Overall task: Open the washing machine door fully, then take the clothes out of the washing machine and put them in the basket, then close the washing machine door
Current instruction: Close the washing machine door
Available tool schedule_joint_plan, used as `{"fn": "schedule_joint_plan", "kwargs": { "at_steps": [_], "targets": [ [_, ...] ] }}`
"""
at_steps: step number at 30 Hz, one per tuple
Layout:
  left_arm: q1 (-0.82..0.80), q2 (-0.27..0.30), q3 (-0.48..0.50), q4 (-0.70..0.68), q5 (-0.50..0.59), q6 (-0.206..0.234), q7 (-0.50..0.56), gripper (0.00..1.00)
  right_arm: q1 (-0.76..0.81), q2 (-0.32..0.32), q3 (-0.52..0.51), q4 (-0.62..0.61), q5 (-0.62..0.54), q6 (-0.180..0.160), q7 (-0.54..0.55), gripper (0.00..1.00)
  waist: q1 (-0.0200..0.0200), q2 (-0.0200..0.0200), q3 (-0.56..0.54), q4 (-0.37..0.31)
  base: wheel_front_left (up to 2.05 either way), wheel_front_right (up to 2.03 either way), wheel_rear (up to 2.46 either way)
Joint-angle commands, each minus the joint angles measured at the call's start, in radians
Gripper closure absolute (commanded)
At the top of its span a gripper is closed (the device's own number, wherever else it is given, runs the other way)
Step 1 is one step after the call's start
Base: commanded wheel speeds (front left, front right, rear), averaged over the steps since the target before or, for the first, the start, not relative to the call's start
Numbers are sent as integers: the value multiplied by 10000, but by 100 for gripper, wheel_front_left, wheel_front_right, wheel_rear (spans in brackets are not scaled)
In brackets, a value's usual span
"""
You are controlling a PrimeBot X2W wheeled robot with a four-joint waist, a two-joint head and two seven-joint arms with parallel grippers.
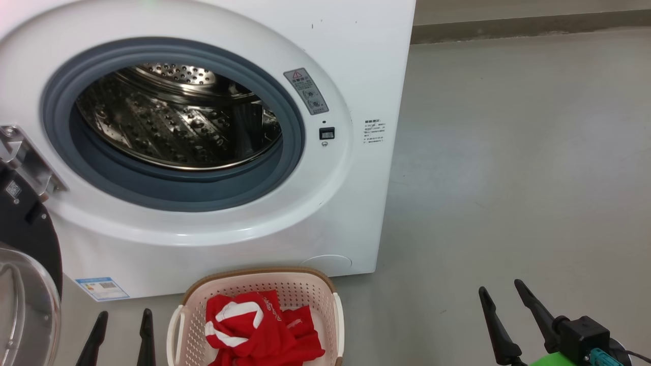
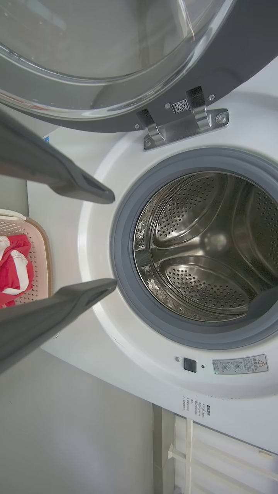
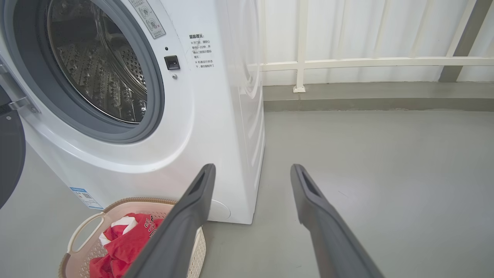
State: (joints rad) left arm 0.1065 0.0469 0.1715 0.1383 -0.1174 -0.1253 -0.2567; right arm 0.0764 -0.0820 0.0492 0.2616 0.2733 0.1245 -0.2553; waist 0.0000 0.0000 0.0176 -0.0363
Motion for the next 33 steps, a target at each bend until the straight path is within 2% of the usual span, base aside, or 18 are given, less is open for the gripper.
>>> {"fn": "schedule_joint_plan", "kwargs": {
  "at_steps": [1,21,33],
  "targets": [
    [-150,44,294,-230,-14,-51,-51,0,-281,-59,198,-243,-45,62,-65,0,0,0,3,2,-1,1,0],
    [-55,39,149,-192,-22,-53,-51,0,-220,-101,257,-234,-10,62,-65,0,0,0,-28,109,-87,87,0],
    [-55,37,63,-155,-58,-53,-51,0,-161,-113,264,-256,-13,62,-65,0,0,0,-29,227,-7,7,0]
  ]
}}
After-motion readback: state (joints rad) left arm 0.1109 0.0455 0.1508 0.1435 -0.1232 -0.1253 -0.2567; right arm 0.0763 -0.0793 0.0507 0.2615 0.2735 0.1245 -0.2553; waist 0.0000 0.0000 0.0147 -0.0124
